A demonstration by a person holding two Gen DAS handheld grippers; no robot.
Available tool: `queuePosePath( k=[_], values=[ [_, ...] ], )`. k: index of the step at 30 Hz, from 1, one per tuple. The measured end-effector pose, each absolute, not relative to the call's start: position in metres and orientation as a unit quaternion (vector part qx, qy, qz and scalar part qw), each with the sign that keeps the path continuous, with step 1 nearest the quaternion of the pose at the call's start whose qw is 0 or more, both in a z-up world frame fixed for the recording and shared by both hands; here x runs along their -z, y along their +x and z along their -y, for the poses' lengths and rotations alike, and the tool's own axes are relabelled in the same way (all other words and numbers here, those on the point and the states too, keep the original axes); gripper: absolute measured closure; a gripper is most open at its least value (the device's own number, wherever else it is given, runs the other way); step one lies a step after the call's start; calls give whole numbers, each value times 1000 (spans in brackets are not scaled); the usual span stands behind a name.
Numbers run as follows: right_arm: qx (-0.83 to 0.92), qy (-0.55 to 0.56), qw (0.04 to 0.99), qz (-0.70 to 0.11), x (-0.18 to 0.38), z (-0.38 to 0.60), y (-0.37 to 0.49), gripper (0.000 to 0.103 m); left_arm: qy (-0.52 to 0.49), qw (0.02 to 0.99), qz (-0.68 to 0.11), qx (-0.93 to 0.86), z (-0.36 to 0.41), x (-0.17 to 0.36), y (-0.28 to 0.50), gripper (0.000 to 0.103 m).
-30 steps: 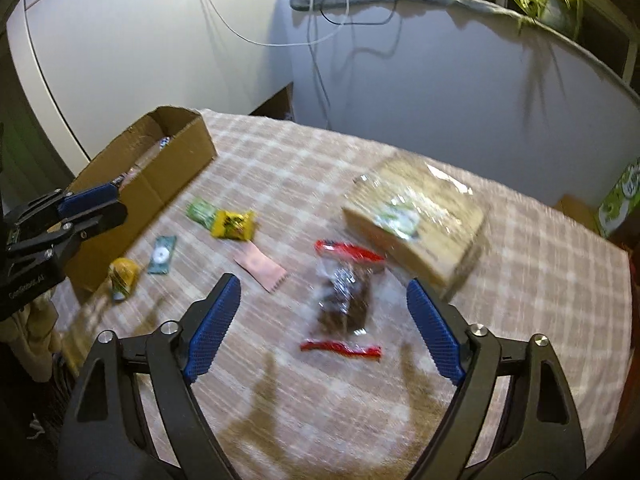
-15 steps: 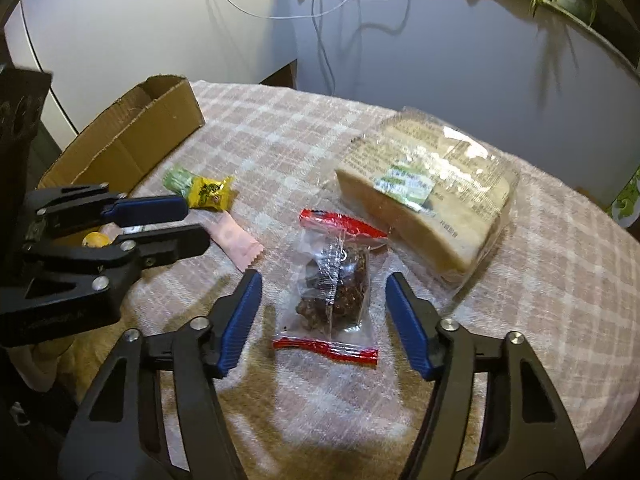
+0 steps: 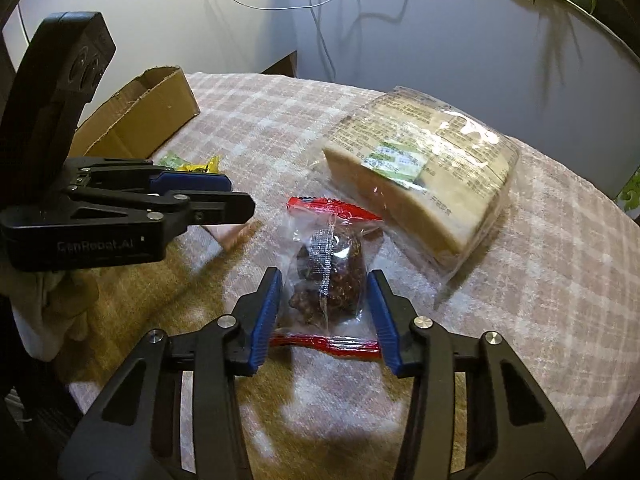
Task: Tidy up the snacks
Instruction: 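Grasp the pink wrapped candy with the left tool while the right tool grasps the red-sealed dried-fruit bag, then lift and carry the pink candy and dried-fruit bag over the box with both tools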
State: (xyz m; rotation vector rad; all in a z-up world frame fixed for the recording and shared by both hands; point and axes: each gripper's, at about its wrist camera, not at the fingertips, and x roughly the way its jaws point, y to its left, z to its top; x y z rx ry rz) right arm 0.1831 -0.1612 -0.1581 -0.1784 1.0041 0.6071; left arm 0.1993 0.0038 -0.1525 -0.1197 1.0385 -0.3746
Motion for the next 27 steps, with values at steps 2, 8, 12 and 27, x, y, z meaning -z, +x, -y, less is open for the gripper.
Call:
queuePosePath(
  k=[2,8,12,27],
  values=[
    [-284,-85,830,-473,157,163,182,57,-44,851,-493,177,-4,152,190,69],
    [-281,-77,832,-473,158,168,180,57,66,866,-469,160,21,153,168,69],
    [-280,-80,833,-470,157,167,180,56,97,870,-458,154,31,155,168,69],
    [-269,-90,841,-460,155,163,179,61,94,882,-442,138,31,148,167,96]
  ],
)
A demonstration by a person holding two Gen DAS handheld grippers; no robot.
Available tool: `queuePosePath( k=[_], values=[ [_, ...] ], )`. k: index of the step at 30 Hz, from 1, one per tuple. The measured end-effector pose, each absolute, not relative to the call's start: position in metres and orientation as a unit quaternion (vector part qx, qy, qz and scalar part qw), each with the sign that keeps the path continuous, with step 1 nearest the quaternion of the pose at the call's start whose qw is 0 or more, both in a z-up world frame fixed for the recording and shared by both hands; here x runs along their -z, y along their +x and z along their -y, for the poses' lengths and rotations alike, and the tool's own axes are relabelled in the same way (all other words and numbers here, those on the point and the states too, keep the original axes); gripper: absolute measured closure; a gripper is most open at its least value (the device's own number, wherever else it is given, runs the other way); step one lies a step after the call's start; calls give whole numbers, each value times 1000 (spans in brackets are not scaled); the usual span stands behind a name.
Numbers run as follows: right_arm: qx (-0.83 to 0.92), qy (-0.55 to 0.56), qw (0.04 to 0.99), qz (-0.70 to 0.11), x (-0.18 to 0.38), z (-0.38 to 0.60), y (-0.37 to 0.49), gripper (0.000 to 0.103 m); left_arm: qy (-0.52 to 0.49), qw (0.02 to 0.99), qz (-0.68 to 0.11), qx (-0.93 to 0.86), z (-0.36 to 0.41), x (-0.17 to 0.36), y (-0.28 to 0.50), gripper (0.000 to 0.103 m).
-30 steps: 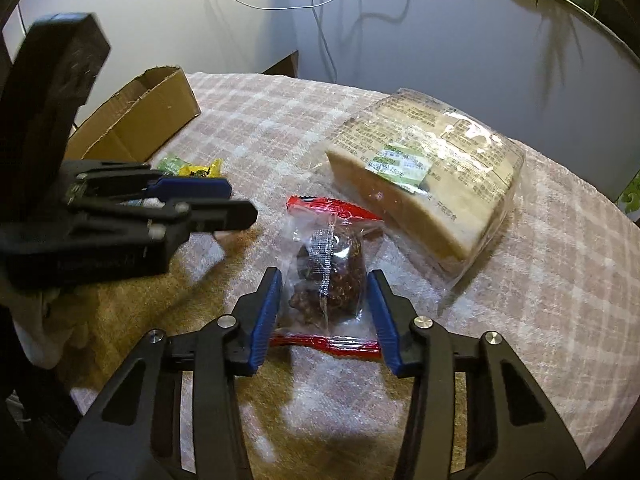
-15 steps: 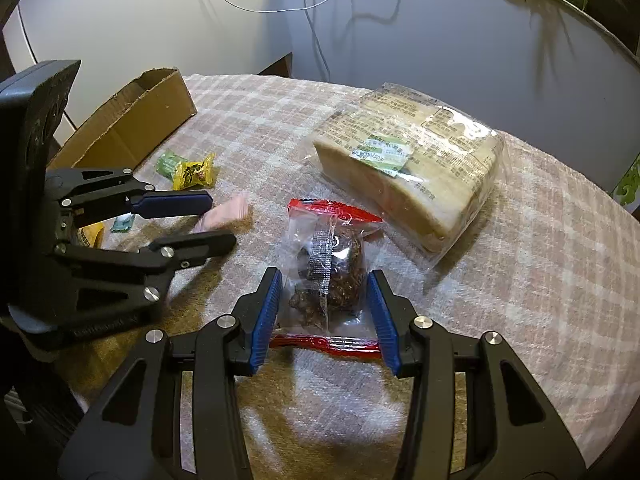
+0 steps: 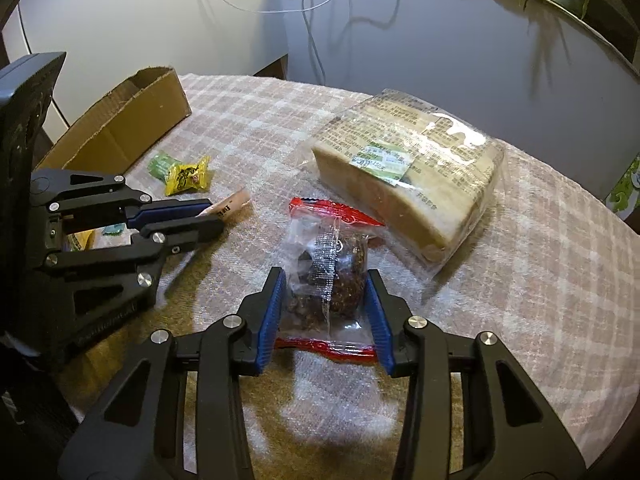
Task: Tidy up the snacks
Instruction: 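Lift and carry the pink candy and dried-fruit bag over the box with both tools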
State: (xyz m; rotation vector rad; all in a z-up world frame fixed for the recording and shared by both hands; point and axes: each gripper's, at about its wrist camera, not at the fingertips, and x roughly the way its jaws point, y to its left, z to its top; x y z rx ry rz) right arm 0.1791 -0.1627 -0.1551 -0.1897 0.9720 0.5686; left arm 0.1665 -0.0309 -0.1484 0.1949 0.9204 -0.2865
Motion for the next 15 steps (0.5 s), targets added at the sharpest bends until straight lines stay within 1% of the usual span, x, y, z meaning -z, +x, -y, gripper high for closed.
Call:
queuePosePath(
  k=[7,13,15],
  values=[
    [-263,-96,852,-442,142,163,169,62,72,887,-435,136,21,141,162,98],
    [-261,-98,855,-437,132,163,163,62,57,883,-441,150,19,143,165,98],
    [-260,-97,855,-437,131,163,162,62,67,880,-446,148,23,149,167,96]
  ],
)
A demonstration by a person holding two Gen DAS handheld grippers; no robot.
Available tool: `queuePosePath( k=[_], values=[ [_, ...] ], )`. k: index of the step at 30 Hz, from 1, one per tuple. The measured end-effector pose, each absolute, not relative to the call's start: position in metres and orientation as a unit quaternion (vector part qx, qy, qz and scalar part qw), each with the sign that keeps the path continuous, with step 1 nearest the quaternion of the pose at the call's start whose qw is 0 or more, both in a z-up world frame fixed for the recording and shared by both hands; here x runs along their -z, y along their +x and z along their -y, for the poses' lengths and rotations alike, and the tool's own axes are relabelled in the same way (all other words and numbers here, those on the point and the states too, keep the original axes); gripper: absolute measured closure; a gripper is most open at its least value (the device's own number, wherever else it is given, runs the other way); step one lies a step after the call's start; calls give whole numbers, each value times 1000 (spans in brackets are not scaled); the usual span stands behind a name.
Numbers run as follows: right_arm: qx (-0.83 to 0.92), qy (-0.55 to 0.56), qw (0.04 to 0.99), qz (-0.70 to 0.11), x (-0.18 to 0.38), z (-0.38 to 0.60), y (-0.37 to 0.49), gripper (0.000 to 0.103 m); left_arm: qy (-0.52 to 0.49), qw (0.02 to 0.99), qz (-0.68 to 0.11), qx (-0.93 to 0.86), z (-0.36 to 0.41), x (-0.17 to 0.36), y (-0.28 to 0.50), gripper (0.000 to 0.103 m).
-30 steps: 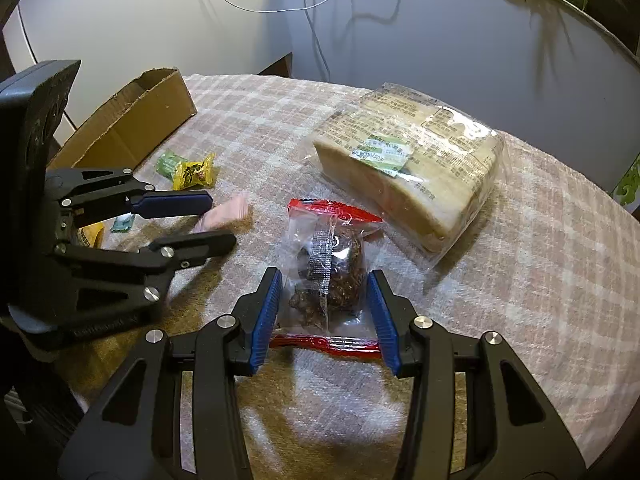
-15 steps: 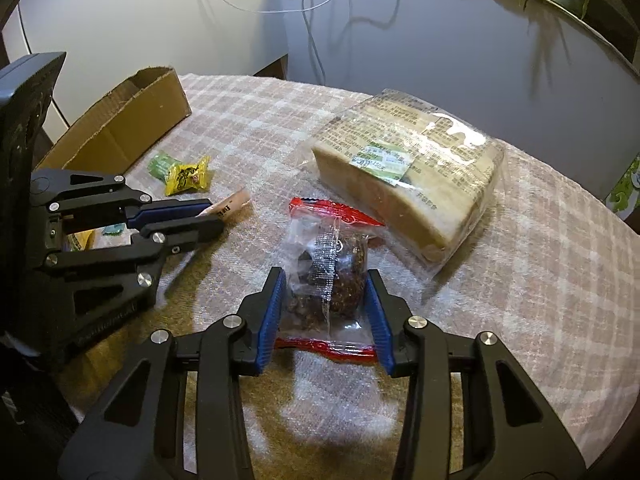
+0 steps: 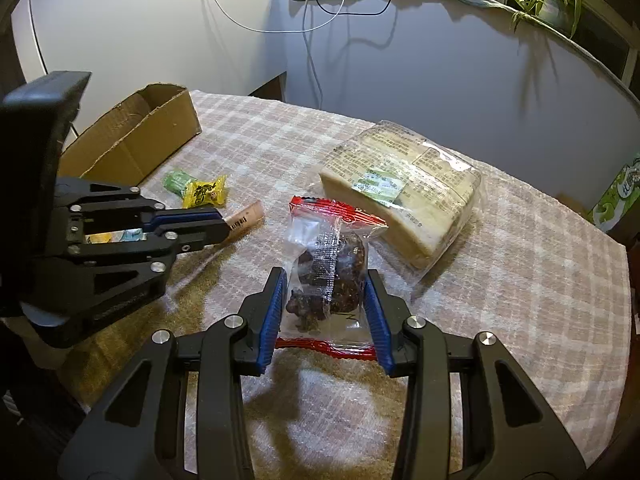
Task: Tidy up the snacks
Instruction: 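Lift and carry the pink candy and dried-fruit bag over the box with both tools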
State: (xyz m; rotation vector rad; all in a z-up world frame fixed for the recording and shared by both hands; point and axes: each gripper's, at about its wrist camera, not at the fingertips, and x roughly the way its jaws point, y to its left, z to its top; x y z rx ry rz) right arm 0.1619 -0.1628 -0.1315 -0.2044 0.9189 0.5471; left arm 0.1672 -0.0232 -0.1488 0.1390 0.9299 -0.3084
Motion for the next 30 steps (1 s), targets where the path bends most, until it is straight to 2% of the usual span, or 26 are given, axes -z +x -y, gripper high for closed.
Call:
queuePosePath(
  k=[3,17,19,23,24,25,30],
  values=[
    [-260,-94,855,-438,131,164,161,62,78,875,-452,156,30,154,168,85],
    [-258,-82,856,-441,136,172,163,62,76,874,-451,162,41,155,172,82],
    [-258,-81,855,-442,138,173,164,62,75,873,-451,167,43,155,172,74],
    [-257,-81,855,-442,140,173,164,62,88,875,-448,163,47,155,171,75],
    [-257,-80,855,-443,140,174,165,62,89,876,-446,158,48,155,171,82],
    [-256,-79,855,-443,140,174,165,62,91,878,-445,155,48,155,170,84],
    [-254,-78,857,-442,140,174,164,62,88,882,-440,144,47,153,168,84]
  ],
)
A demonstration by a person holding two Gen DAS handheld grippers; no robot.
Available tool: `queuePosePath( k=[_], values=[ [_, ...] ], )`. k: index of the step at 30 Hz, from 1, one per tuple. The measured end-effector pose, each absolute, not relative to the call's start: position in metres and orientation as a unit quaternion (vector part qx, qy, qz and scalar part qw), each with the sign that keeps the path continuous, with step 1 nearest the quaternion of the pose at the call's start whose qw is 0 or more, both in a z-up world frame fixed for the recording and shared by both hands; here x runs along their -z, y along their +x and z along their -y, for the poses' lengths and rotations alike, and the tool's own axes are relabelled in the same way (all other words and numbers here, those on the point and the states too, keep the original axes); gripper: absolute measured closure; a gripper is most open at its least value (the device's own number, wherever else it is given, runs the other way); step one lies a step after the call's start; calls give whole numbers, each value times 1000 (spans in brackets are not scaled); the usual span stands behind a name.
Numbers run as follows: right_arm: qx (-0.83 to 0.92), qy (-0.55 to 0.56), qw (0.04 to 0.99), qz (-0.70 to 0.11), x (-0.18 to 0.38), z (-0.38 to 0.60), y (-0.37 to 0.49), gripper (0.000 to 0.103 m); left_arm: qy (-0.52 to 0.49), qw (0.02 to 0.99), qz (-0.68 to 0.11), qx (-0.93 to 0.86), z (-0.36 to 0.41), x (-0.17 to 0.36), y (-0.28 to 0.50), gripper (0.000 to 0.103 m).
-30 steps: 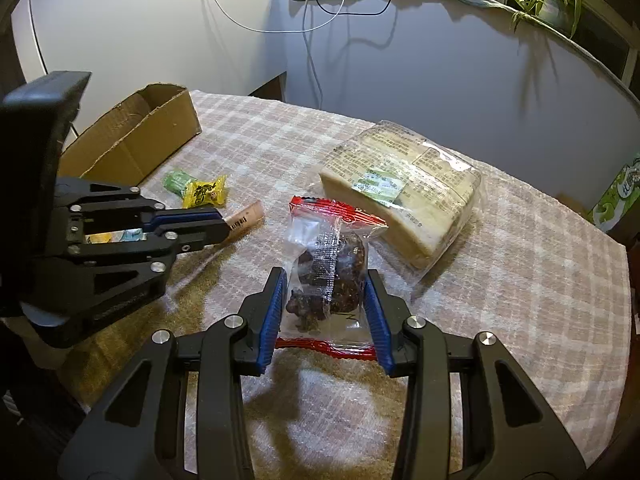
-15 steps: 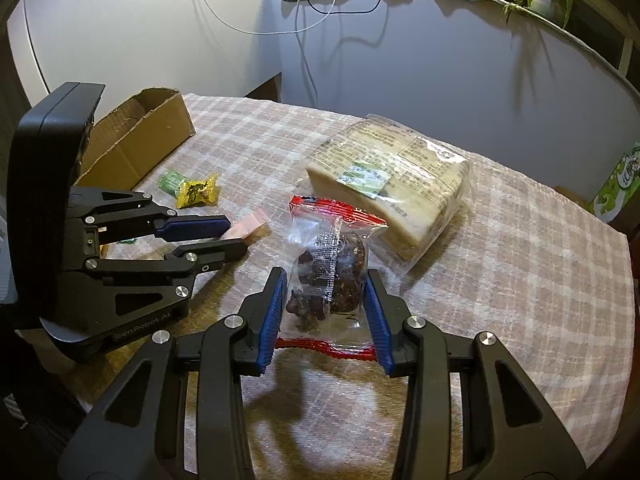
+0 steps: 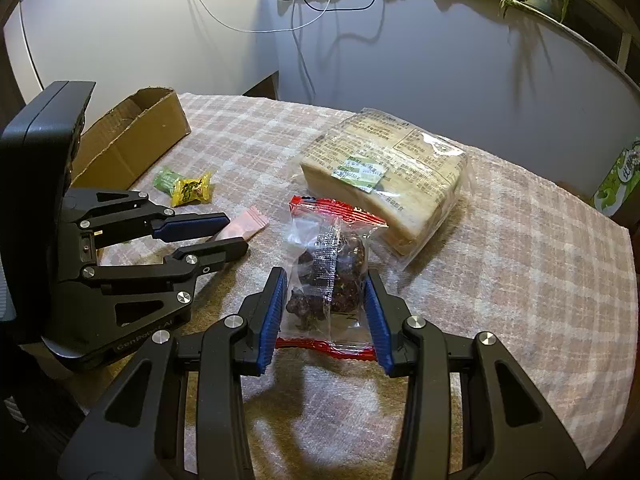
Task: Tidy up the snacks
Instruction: 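Lift and carry the pink candy and dried-fruit bag over the box with both tools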
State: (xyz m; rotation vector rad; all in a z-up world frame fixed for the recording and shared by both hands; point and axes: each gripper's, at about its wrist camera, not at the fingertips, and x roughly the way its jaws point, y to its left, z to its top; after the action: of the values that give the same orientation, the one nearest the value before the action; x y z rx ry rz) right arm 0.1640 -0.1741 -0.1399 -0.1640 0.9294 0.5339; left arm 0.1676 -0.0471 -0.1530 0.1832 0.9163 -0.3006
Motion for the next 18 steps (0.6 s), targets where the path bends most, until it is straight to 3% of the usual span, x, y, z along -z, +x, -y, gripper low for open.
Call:
queuePosePath(
  k=[18],
  values=[
    [-276,-89,865,-410,98,135,155,62,23,933,-344,106,-19,82,128,84]
  ],
)
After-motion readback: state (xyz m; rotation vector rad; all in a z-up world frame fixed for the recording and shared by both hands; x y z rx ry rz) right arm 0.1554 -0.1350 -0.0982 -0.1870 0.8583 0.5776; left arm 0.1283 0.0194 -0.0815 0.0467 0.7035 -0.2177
